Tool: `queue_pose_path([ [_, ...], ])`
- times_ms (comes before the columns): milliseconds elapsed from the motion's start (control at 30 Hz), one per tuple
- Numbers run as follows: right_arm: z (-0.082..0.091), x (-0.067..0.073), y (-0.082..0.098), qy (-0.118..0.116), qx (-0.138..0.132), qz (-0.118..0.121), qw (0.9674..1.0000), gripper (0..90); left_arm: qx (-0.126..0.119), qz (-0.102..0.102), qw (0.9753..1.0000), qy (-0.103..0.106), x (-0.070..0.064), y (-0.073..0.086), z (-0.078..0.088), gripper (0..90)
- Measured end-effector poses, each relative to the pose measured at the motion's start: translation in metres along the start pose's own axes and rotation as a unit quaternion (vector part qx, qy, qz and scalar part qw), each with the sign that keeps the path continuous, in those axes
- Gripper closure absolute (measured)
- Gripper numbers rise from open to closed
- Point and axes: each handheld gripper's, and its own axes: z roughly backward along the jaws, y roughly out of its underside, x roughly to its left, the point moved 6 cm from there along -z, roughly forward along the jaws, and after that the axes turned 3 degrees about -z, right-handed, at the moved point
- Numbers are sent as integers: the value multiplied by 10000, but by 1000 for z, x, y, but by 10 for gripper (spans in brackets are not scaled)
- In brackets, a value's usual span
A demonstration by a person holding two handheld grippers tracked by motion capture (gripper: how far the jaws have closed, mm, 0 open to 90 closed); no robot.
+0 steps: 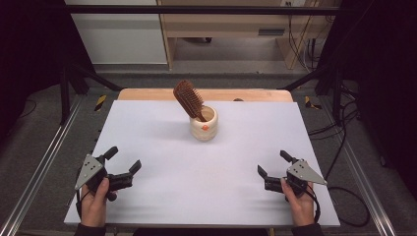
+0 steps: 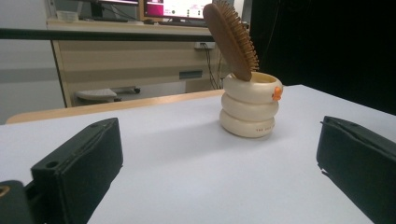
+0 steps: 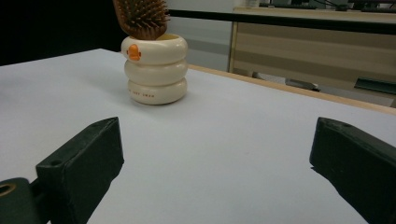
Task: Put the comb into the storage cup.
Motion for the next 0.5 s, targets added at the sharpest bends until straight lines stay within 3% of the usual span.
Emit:
queue_pose_path([
  [400,0,0,0,-18,-8,-55,10000,31,27,57,10000,69,-10,13,5,3],
  [500,1,0,0,-39,-2,-57,10000,31,100,-93,9998,122,-15,15,6,3],
])
